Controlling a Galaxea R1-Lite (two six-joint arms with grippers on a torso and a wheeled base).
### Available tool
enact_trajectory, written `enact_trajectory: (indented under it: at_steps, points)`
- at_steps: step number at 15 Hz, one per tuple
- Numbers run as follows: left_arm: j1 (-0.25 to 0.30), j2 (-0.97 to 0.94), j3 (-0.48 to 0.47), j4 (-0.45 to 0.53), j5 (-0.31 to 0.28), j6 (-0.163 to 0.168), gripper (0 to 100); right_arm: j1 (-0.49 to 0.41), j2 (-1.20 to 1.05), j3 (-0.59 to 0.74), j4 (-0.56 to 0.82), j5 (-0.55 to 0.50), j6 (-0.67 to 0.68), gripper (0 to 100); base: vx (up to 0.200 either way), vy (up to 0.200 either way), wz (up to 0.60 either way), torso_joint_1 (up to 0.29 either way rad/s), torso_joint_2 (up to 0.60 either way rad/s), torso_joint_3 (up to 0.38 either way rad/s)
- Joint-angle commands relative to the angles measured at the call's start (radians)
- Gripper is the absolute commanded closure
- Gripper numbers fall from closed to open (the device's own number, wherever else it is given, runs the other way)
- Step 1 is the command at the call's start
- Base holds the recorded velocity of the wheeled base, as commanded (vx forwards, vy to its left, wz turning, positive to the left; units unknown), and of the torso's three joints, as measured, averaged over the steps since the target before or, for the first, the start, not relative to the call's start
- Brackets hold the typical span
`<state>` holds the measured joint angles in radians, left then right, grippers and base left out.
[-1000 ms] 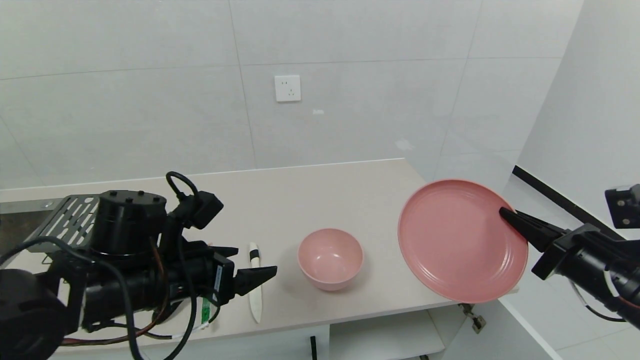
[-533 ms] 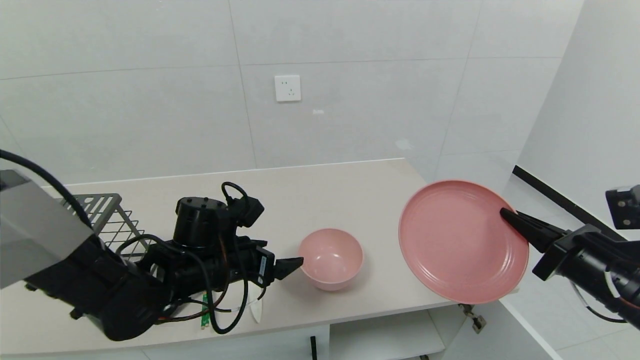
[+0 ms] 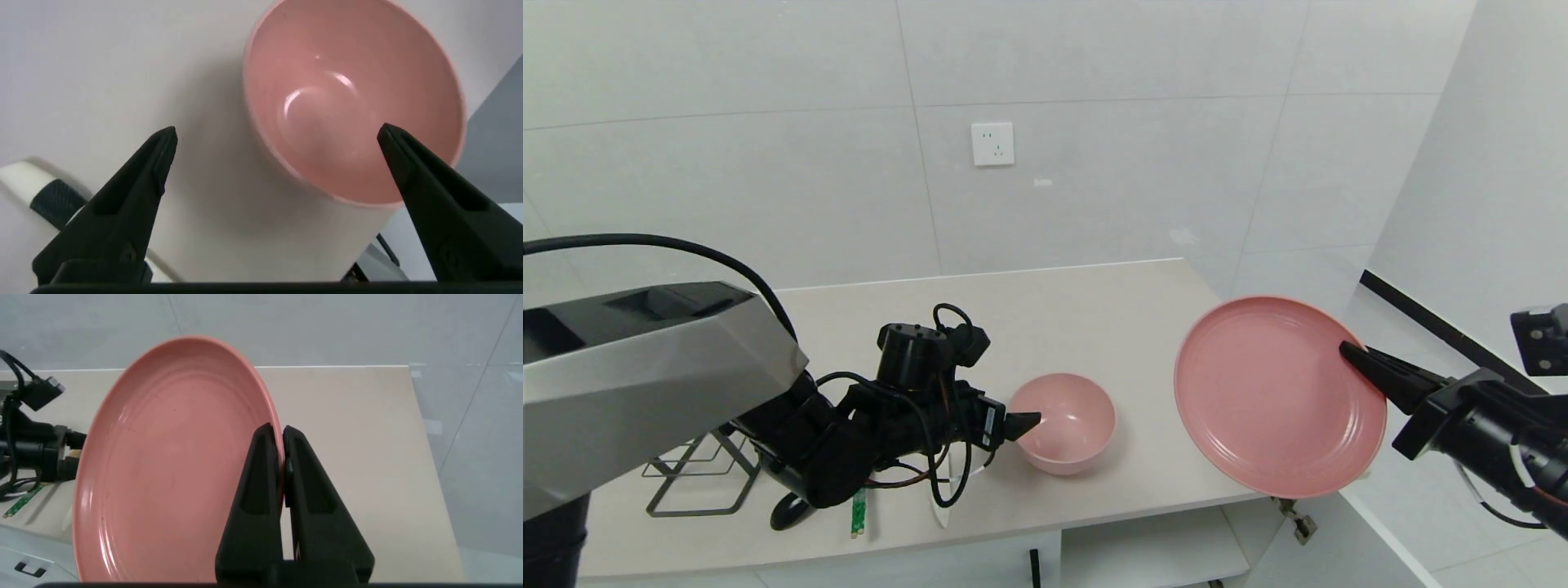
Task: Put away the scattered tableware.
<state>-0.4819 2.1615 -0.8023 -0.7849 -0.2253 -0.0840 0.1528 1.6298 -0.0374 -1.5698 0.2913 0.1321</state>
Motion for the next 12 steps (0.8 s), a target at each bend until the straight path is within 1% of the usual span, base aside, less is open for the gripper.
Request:
enact_trajectory:
  at_steps: [1,3,5,9,12]
  points:
    - [-0.001,0.06,-0.054,0.001,0.001,-0.01,0,0.001,0.01,0.001,-0.001,0.0,0.0,100,0.0,0.0,0.0,0.0,0.0,0.0]
    - [-0.023,0.078,-0.115,0.007,0.029,-0.102,0,0.001,0.012,0.001,-0.001,0.0,0.0,100,0.0,0.0,0.0,0.0,0.0,0.0]
    - [-0.024,0.08,-0.126,0.012,0.031,-0.114,0,0.001,0.013,0.001,-0.001,0.0,0.0,100,0.0,0.0,0.0,0.0,0.0,0.0]
    - [-0.027,0.116,-0.146,0.012,0.038,-0.114,0,-0.012,0.012,-0.001,-0.001,0.0,0.0,100,0.0,0.0,0.0,0.0,0.0,0.0]
    - [-0.052,0.13,-0.138,0.015,0.041,-0.114,0,-0.013,0.012,-0.001,-0.001,0.0,0.0,100,0.0,0.0,0.0,0.0,0.0,0.0]
